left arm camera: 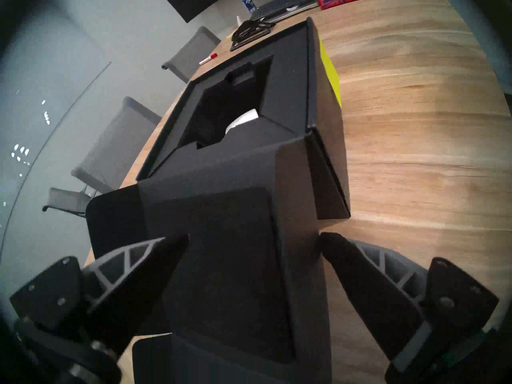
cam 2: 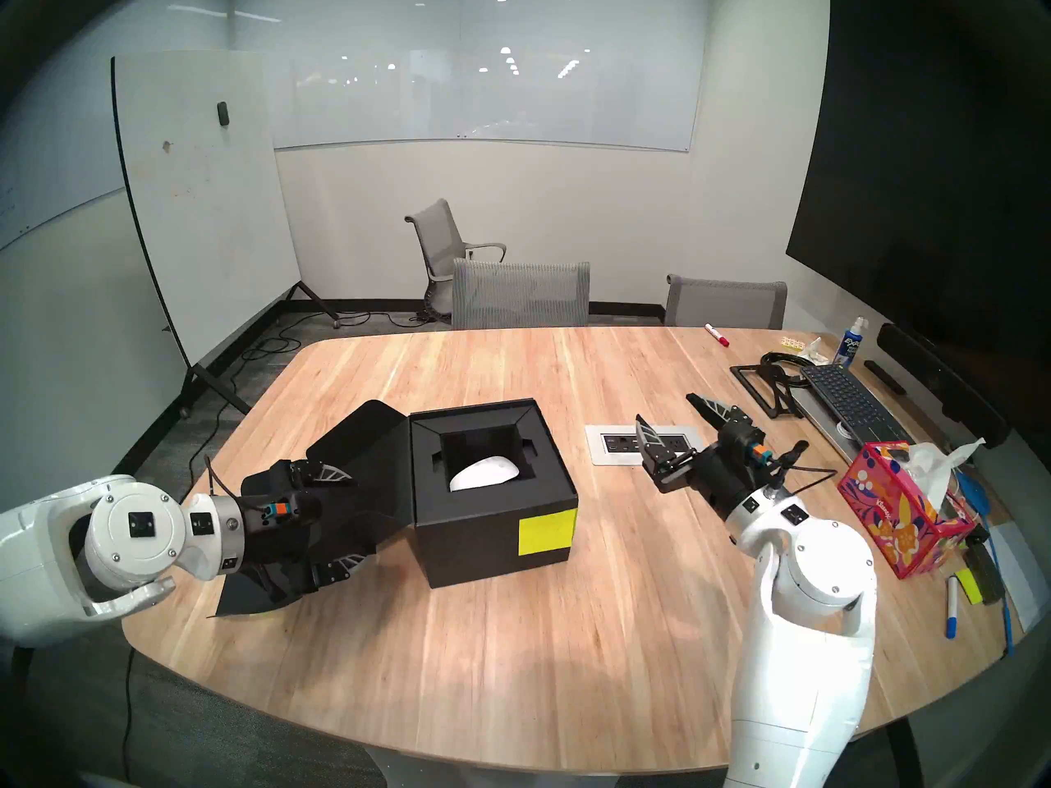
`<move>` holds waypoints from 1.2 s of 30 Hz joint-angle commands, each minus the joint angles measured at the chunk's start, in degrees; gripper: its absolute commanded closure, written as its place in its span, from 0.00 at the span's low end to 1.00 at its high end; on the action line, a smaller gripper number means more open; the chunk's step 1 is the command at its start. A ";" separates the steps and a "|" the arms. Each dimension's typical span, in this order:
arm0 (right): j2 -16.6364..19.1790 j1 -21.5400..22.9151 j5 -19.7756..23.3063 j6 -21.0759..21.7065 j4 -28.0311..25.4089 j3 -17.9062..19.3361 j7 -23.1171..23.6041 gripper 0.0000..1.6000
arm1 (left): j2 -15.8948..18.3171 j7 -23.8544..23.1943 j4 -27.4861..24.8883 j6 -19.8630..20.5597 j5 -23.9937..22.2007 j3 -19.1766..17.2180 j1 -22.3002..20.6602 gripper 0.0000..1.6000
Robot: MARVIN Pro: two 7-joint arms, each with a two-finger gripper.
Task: Open the box and place the mouse inside
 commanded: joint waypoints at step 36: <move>0.12 0.66 0.17 -0.24 -0.71 0.04 -0.03 0.00 | -5.94 21.54 2.91 6.17 -2.82 -9.23 19.43 0.00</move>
